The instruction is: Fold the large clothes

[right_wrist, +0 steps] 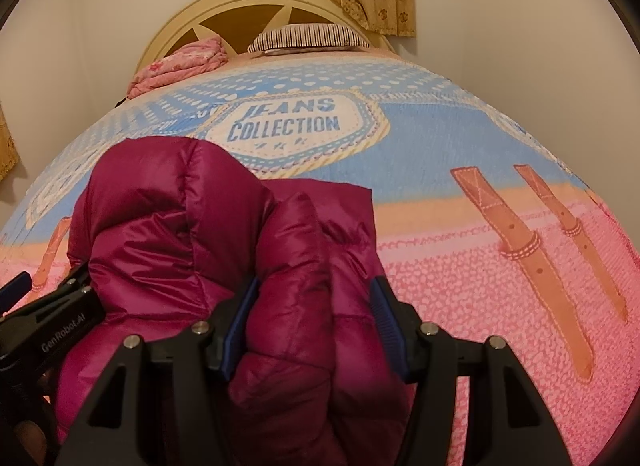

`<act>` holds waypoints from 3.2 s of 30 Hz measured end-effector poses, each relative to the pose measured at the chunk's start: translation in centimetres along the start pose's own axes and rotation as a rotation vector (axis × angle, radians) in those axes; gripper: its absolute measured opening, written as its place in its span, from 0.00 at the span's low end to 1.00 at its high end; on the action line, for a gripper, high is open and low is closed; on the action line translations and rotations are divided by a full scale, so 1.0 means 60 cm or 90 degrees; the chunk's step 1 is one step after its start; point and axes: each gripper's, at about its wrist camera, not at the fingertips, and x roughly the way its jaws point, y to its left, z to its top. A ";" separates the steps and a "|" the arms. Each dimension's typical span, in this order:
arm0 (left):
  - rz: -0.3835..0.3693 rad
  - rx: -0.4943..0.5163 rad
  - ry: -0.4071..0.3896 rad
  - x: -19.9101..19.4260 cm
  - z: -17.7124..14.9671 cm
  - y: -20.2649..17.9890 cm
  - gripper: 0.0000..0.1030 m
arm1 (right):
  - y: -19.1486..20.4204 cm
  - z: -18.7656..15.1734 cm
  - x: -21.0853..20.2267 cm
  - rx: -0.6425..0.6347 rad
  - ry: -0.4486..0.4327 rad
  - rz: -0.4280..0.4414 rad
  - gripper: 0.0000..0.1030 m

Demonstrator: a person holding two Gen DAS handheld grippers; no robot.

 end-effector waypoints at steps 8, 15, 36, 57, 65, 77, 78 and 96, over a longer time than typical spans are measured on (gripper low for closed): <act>-0.002 -0.003 0.014 0.013 -0.004 -0.001 0.96 | -0.003 -0.010 0.009 0.007 0.008 0.003 0.58; 0.006 0.001 0.012 0.016 -0.007 -0.004 0.96 | -0.003 -0.013 0.018 0.010 0.014 0.005 0.58; 0.021 0.011 0.009 0.019 -0.011 -0.011 0.97 | -0.003 -0.013 0.034 0.003 0.033 0.002 0.59; -0.116 0.005 0.015 -0.080 -0.060 0.085 0.97 | -0.043 -0.036 -0.053 -0.010 0.027 0.055 0.92; -0.129 0.004 0.004 -0.068 -0.096 0.072 0.97 | -0.049 -0.065 -0.034 -0.002 0.035 0.063 0.90; -0.181 0.056 0.005 -0.068 -0.101 0.028 0.60 | -0.027 -0.073 -0.015 -0.003 0.052 0.115 0.55; -0.186 0.066 0.005 -0.073 -0.101 0.021 0.46 | -0.028 -0.074 -0.014 0.004 0.054 0.125 0.52; -0.110 0.100 -0.065 -0.180 -0.088 0.060 0.04 | 0.011 -0.074 -0.097 -0.038 -0.015 0.216 0.24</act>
